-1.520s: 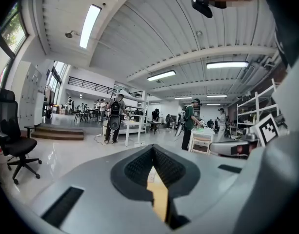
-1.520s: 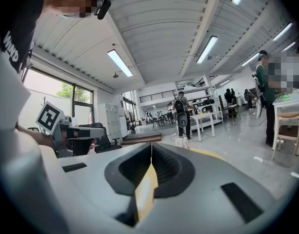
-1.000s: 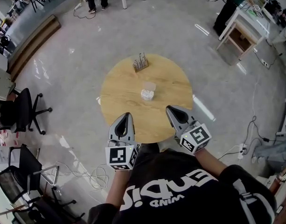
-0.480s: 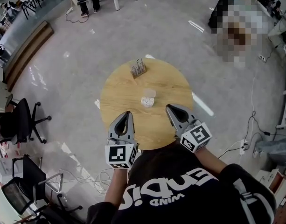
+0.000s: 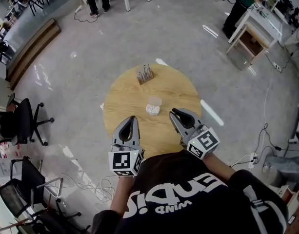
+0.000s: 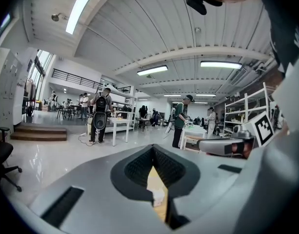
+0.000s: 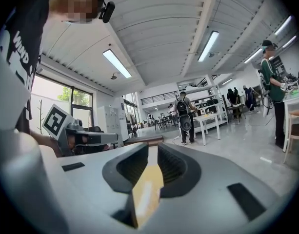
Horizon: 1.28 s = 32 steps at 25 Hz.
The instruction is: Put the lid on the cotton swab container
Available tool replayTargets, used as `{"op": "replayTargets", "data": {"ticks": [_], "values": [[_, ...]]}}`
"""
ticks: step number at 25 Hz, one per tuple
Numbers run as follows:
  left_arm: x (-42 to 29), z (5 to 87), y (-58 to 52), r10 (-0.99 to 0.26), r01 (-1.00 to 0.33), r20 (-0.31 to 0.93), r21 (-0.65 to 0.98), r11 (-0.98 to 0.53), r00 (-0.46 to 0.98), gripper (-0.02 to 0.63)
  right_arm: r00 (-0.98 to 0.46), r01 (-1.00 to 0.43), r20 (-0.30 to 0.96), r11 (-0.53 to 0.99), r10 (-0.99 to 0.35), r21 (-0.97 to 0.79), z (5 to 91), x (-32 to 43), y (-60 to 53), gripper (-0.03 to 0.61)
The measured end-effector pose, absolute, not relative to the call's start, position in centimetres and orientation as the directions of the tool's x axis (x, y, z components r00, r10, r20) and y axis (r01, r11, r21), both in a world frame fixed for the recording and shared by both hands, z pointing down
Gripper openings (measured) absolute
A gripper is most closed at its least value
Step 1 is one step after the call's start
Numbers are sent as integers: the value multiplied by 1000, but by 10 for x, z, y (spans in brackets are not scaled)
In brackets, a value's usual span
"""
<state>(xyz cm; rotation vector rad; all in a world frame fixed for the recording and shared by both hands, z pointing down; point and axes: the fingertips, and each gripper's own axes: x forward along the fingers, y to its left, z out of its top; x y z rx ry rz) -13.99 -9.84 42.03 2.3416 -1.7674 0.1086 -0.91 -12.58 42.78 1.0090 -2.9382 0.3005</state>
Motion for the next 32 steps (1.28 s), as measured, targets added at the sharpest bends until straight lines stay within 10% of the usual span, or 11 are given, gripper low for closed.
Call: {"op": "replayTargets", "data": {"ticks": [7, 32], "values": [[-135, 422, -107, -944, -961, 193, 114, -251, 269, 11, -855, -518, 78, 839, -512, -168, 433, -18, -131, 293], [-134, 426, -128, -944, -970, 225, 90, -226, 241, 11, -847, -469, 383, 859, -369, -208, 593, -33, -166, 302]]}}
